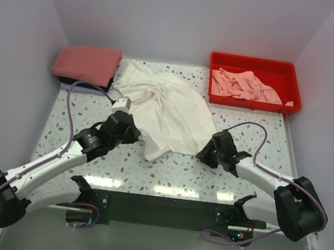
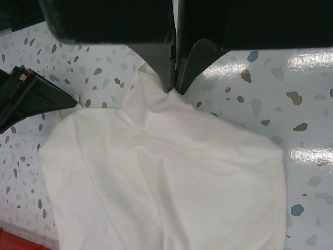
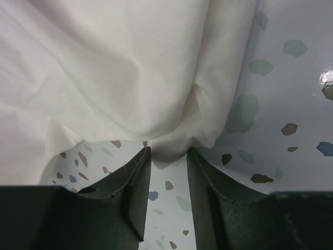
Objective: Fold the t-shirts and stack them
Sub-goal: Flatten the tshirt out
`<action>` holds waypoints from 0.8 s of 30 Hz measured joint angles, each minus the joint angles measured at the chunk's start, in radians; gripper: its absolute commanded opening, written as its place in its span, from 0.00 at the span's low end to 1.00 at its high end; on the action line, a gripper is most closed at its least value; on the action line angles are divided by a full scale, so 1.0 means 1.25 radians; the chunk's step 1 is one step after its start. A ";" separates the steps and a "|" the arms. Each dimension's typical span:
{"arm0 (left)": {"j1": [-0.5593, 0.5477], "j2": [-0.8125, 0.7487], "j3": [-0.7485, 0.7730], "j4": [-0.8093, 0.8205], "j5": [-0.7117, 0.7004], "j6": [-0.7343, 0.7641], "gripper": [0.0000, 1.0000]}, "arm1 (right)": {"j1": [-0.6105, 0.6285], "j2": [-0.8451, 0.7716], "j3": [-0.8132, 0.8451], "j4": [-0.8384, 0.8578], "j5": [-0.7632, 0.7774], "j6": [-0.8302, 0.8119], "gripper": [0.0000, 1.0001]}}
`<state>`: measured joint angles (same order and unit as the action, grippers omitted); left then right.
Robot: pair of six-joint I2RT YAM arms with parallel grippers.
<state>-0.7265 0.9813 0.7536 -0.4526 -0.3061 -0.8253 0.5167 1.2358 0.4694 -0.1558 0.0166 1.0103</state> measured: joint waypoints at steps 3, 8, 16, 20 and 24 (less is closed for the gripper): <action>0.003 -0.007 0.000 0.000 0.000 0.000 0.00 | 0.000 0.006 -0.008 0.015 0.007 0.022 0.22; 0.009 -0.023 0.000 0.000 -0.001 0.000 0.00 | 0.000 0.007 -0.023 0.032 0.020 0.045 0.04; 0.019 -0.024 0.000 0.000 -0.013 0.000 0.00 | 0.005 -0.002 -0.013 0.002 0.043 0.002 0.00; 0.036 -0.023 0.000 0.000 -0.051 -0.001 0.00 | 0.005 -0.045 0.018 -0.125 0.147 -0.091 0.00; 0.085 -0.002 0.010 0.003 -0.083 0.002 0.00 | -0.002 -0.055 0.086 -0.227 0.258 -0.197 0.00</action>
<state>-0.6205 0.9783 0.7658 -0.4484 -0.4095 -0.8230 0.5144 1.1671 0.5770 -0.4397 0.3386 0.7647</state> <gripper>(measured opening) 0.024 0.012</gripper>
